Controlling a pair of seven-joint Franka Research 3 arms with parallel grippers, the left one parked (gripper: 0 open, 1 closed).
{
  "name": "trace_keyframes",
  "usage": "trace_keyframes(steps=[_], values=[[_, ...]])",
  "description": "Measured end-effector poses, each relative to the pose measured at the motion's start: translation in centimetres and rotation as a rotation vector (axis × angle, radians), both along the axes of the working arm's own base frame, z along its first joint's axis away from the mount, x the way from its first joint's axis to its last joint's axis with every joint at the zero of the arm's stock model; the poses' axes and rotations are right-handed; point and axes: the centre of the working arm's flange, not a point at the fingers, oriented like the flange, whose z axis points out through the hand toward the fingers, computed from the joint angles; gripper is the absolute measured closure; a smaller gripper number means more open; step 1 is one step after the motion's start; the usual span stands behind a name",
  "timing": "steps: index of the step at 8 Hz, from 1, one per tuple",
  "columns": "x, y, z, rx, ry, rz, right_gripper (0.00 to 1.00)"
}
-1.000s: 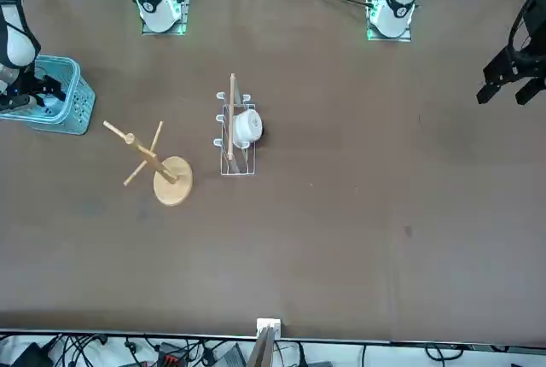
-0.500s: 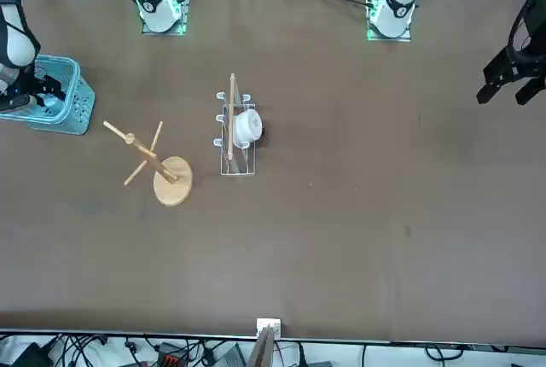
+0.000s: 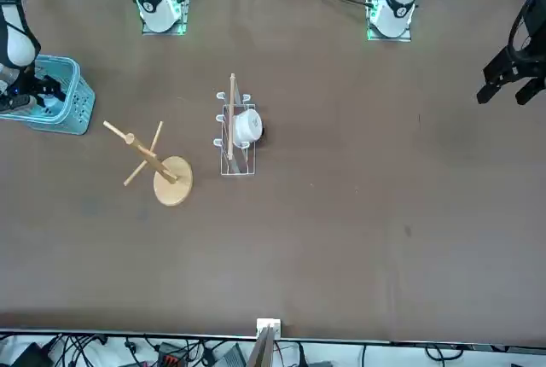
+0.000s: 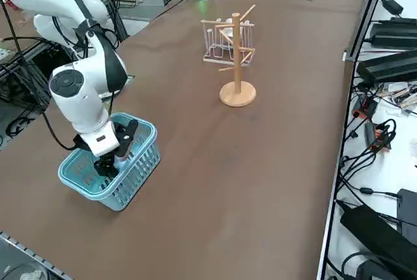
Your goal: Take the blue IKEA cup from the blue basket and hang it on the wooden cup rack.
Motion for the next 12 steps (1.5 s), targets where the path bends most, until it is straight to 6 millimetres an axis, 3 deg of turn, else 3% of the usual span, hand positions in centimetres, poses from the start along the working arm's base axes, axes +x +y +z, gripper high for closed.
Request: trace_keyframes(steps=[4, 6, 12], values=[[0.1, 0.0, 0.1, -0.001, -0.001, 0.002, 0.16], [0.6, 0.4, 1.4, -0.01, -0.013, 0.012, 0.16], [2.6, 1.8, 13.0, -0.083, -0.084, 0.054, 0.16]])
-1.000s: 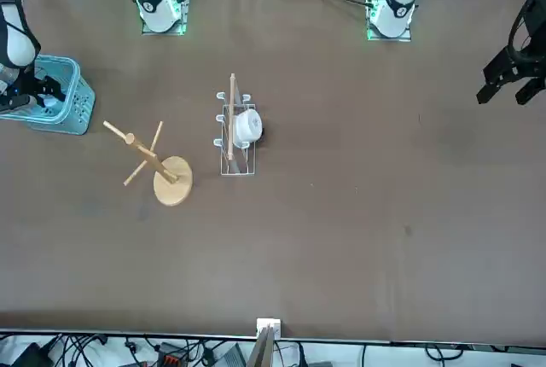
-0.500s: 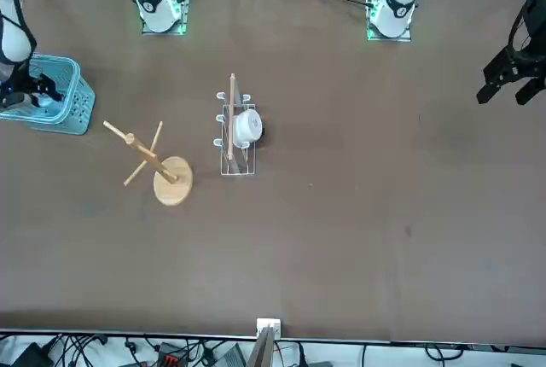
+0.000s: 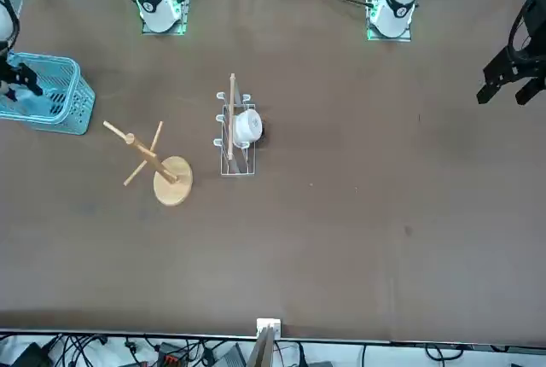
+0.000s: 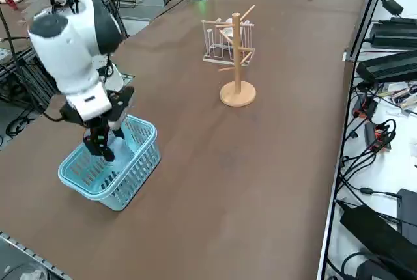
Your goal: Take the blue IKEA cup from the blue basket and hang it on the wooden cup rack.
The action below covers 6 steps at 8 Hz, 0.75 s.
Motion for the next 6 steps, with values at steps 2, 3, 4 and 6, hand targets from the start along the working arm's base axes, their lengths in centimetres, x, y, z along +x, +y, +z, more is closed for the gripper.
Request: trace_keyframes(steps=[2, 3, 4, 6], values=[[1.9, 1.3, 5.8, 0.056, 0.007, -0.002, 0.16], [3.2, 2.5, 9.1, 0.101, 0.002, 0.005, 0.16], [4.6, 4.0, 12.4, 0.138, -0.008, 0.025, 0.16], [6.7, 7.4, 17.5, 0.221, -0.029, 0.077, 0.16]])
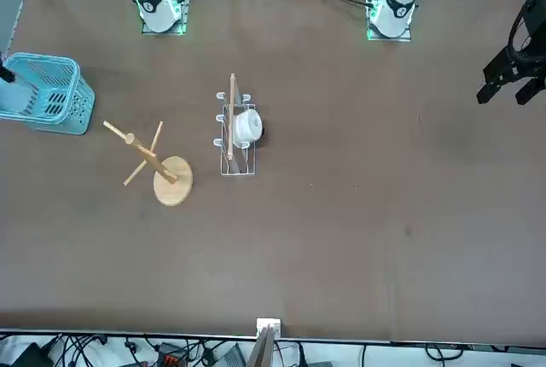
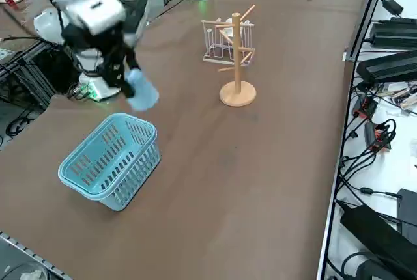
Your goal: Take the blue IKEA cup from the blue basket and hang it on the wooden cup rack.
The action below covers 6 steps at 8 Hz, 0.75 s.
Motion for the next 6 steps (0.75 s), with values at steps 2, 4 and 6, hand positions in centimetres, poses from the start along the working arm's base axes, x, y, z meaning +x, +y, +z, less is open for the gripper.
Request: trace_keyframes(steps=[2, 4, 6], values=[[0.9, 2.8, 3.3, 0.095, -0.021, 0.039, 0.16], [2.2, 5.4, 4.7, 0.18, -0.064, 0.074, 0.16], [3.7, 8.8, 4.7, 0.298, -0.094, 0.115, 0.16]])
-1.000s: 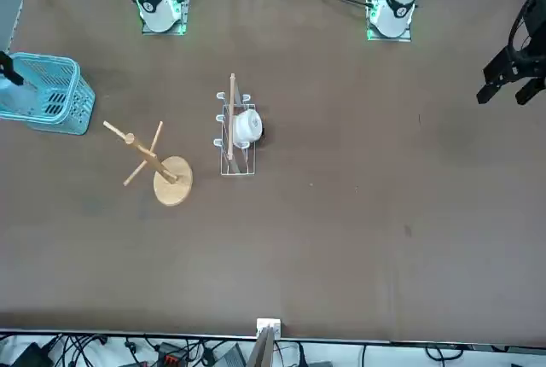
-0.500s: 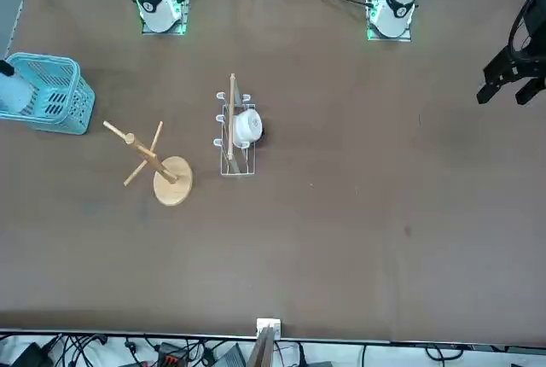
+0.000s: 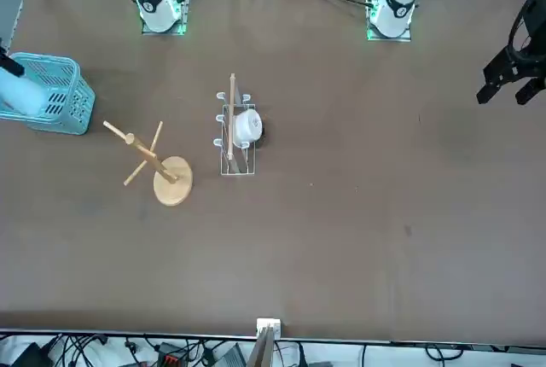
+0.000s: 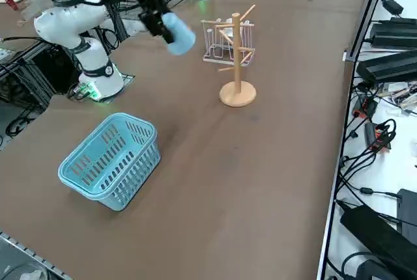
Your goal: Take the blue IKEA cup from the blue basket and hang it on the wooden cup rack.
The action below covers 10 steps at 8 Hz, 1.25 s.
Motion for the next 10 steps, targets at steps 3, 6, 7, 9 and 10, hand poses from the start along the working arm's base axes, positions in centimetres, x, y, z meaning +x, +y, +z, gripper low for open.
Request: trace_keyframes(steps=[3, 6, 7, 9, 10], values=[[2.5, 5.6, -1.0, 0.095, -0.007, 0.088, 0.16], [4.6, 8.0, -3.9, 0.176, 0.022, 0.117, 0.16], [5.2, 8.4, -4.7, 0.192, 0.025, 0.12, 0.16], [6.0, 9.4, -5.4, 0.202, 0.022, 0.132, 0.16], [6.3, 9.8, -5.5, 0.206, 0.017, 0.133, 0.16]])
